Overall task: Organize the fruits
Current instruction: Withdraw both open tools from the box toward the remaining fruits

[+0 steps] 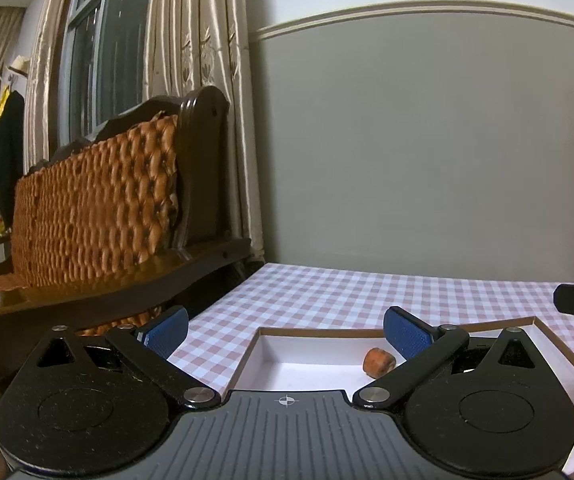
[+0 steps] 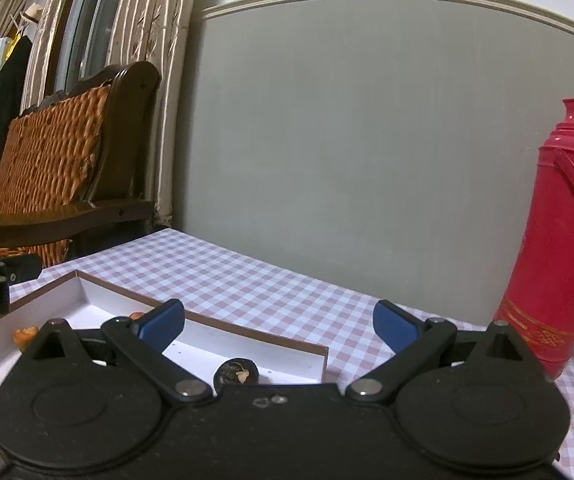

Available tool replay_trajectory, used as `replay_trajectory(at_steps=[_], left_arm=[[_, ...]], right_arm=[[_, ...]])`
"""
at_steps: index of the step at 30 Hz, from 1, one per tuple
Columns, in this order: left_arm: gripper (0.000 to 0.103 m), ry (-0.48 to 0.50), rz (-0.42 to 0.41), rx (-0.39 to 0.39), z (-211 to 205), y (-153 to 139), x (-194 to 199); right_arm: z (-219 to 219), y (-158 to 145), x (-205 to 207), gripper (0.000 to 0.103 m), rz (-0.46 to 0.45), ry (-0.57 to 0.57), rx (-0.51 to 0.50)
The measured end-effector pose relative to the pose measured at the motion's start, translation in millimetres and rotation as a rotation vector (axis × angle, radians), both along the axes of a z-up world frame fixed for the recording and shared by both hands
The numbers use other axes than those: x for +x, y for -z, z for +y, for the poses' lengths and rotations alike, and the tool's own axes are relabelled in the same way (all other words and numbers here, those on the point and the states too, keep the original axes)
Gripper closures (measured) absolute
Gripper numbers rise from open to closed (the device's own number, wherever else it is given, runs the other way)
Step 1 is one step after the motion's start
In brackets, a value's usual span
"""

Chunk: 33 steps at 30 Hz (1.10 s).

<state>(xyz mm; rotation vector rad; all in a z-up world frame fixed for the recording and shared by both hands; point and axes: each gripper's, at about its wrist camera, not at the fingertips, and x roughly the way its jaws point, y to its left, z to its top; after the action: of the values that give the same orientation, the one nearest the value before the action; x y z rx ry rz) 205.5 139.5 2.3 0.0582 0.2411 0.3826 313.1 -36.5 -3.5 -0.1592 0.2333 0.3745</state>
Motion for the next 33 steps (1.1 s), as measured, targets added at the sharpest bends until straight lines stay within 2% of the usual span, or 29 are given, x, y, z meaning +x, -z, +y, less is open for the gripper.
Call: replay_trajectory(at_steps=[3,8,20,33], left_arm=[[0.000,0.002,-0.017,0.012,-9,-3,-4],[0.000,0.069,-0.036,0.019,-36,-7,-4],[0.000,0.198,-0.027,0.033,-116,-5,9],[0.000,0.330,-0.020,0.040,-199,-4,-1]], right_arm=[[-3,-1,-5,0.007,-0.008,0.004,-0.004],[-18,0,-11,0.008,-0.011,0.033,0.005],[-90,4,-21,0.008,-0.007,0.153,0.009],[-154,12,-50,0.008,0.000,0.241,0.010]])
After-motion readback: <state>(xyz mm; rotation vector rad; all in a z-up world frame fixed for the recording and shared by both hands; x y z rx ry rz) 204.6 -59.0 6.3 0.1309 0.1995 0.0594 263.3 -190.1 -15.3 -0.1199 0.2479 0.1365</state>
